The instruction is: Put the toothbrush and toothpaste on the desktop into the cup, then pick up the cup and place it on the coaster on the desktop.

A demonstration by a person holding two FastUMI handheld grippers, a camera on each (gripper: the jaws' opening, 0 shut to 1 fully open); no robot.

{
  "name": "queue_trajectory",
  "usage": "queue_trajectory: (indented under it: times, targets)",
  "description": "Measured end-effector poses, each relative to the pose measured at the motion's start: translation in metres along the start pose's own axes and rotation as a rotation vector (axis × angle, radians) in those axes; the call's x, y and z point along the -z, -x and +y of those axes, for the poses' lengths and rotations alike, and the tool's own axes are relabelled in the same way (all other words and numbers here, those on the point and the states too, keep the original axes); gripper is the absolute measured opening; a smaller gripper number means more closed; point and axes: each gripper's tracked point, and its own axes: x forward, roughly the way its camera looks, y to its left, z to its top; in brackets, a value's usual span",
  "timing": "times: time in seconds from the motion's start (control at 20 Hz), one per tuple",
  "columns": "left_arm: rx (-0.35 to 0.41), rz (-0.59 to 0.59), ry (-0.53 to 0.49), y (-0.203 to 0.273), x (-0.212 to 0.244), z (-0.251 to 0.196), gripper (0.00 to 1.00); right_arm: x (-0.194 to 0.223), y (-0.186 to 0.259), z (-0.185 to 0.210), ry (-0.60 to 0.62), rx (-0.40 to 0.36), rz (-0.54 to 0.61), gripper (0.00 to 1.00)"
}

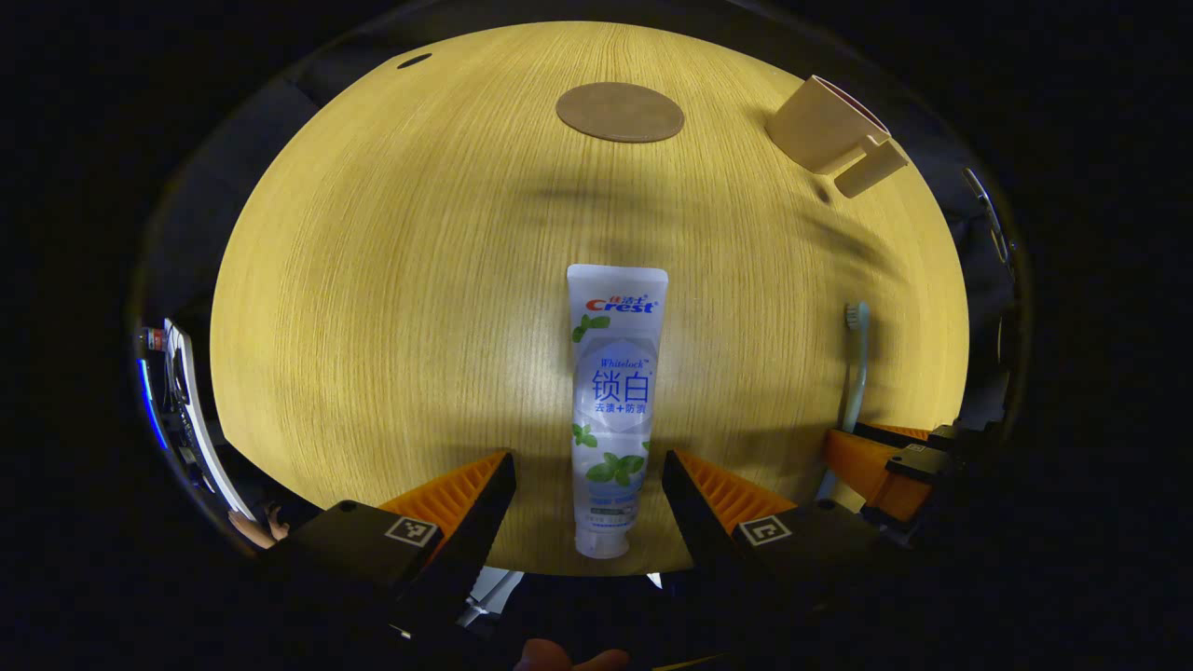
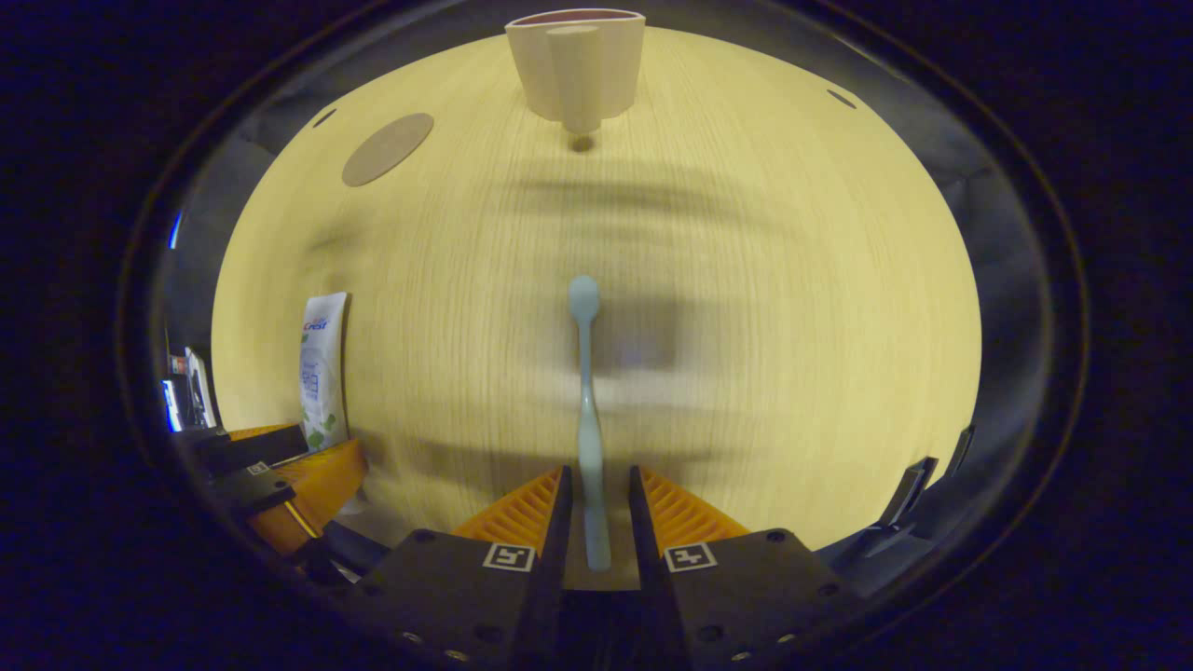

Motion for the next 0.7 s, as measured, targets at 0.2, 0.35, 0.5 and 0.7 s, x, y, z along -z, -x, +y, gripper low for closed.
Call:
queue_trajectory:
  times: [0.2, 0.35, 0.5, 0.7]
  targets:
    - [-0.015, 0.008, -0.008, 0.033, -0.06, -0.033, 1.0, 0.0, 0.0, 0.001, 0.006, -0.001, 0.009, 0.27]
    - [-0.032, 0.024, -0.007, 0.059, -0.107, -0.059, 1.0, 0.0, 0.0, 0.002, 0.035, 0.005, 0.033, 0.27]
    - [-0.034, 0.036, -0.011, 0.09, -0.161, -0.094, 0.99, -0.001, 0.0, 0.002, 0.02, -0.006, 0.03, 0.23]
    - [-0.031, 0.079, 0.001, 0.134, -0.239, -0.149, 0.64, -0.002, -0.001, 0.001, -0.005, -0.004, 0.021, 0.06]
